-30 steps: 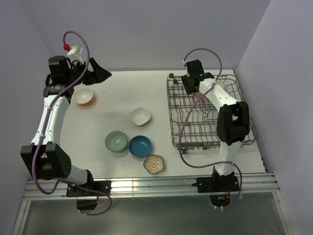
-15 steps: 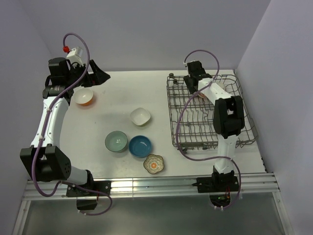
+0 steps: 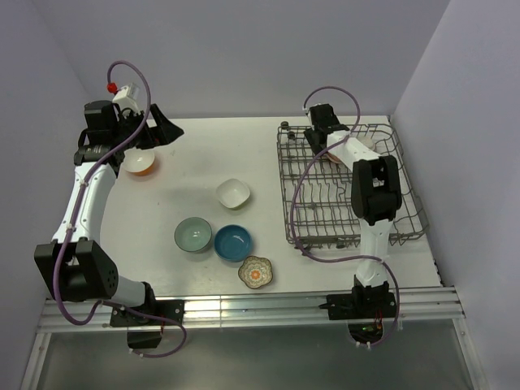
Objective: Load the bowls into the dish rack
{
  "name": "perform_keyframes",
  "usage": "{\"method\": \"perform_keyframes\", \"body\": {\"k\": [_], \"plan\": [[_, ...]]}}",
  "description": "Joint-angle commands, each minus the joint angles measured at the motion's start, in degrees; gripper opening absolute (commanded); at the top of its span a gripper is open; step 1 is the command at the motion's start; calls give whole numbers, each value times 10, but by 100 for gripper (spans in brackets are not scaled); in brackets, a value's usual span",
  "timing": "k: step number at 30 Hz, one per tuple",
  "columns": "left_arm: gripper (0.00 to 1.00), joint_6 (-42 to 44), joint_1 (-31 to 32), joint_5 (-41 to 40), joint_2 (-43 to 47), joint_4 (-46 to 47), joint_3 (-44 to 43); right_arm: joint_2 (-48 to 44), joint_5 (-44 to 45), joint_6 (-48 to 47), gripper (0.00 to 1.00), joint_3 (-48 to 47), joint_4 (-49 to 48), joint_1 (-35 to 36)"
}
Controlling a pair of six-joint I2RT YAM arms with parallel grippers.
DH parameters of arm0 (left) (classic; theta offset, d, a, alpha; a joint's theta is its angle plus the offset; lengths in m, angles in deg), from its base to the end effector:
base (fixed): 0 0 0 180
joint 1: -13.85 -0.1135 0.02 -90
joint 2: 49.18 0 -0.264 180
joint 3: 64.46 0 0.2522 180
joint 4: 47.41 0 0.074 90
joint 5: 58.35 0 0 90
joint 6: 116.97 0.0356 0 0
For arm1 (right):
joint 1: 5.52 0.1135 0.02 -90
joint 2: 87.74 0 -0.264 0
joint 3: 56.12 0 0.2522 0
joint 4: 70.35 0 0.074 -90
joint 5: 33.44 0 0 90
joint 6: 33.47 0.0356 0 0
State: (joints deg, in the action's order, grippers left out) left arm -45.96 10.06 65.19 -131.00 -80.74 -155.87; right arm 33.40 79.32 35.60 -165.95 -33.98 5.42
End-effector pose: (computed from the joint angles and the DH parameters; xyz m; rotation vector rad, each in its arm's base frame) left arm 0.3266 0.0019 0.3751 -0.0091 1.9877 -0.7509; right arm 0.4697 0.0768 0.2110 -0.4759 2.3430 -0.5583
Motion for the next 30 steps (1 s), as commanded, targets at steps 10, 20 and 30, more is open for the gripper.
{"method": "perform_keyframes", "body": {"k": [10, 20, 30], "plan": [[99, 2, 1, -21, 7, 7, -8, 36, 47, -23, 11, -30, -35, 1], [100, 8, 1, -20, 0, -6, -19, 33, 47, -31, 67, -13, -31, 9], [99, 10, 1, -23, 1, -6, -15, 24, 51, -30, 97, 3, -39, 9]]}}
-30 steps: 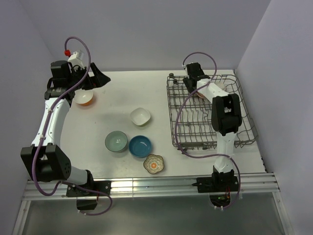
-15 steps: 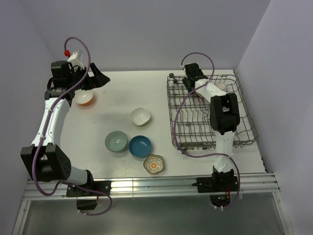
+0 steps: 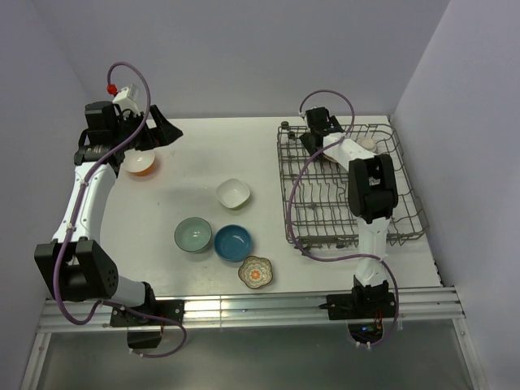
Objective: Load the bowls into the dish rack
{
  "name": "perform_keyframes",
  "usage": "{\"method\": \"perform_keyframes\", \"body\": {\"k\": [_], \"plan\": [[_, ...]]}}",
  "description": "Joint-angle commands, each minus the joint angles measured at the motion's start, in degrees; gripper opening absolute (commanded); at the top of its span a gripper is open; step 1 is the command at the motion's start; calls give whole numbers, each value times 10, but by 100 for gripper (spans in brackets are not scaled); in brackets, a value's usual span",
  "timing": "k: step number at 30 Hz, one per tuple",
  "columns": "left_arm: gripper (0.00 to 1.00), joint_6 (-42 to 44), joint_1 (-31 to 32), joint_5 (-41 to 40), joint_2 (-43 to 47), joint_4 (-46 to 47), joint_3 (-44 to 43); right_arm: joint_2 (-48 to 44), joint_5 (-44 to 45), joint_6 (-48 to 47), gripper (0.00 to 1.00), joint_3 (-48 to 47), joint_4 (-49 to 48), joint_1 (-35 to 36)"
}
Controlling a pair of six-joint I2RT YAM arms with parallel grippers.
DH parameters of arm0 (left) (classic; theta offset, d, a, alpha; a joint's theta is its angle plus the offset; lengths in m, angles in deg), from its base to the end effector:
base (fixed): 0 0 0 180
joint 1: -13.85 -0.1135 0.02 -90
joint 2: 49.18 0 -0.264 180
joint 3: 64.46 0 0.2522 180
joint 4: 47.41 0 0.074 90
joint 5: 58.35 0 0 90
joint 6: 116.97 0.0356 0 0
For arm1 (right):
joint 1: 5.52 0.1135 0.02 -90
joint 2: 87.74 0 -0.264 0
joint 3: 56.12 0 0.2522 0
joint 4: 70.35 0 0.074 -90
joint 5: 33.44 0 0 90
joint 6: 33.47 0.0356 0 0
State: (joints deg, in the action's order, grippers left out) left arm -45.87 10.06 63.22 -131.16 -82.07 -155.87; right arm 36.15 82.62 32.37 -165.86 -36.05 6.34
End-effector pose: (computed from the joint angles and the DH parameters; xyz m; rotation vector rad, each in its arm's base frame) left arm 0.3269 0.0030 0.3718 -0.0415 2.0131 -0.7207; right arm 0.4750 0.0838 0.1917 -0.5401 2.3407 -0.6479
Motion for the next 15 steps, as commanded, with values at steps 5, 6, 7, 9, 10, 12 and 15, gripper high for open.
{"method": "perform_keyframes", "body": {"k": [5, 6, 7, 9, 10, 12, 15], "plan": [[100, 9, 1, 0, 1, 9, -14, 0, 14, 10, 100, -7, -8, 1], [99, 11, 0, 0, 1, 8, -14, 1, 14, 10, 100, -8, -8, 1], [99, 13, 0, 1, 0, 4, -15, -1, 14, 9, 100, -8, -6, 1], [99, 22, 0, 5, -2, -2, -17, -1, 13, 10, 100, -10, -1, 1], [100, 29, 1, 7, -3, -11, -18, -4, 13, 7, 100, -7, 0, 1], [99, 35, 1, 16, -6, -19, -22, -6, 12, -2, 100, -3, -1, 1], [100, 40, 0, 24, -9, -26, -24, -1, 7, -10, 100, -4, 8, 1]]}}
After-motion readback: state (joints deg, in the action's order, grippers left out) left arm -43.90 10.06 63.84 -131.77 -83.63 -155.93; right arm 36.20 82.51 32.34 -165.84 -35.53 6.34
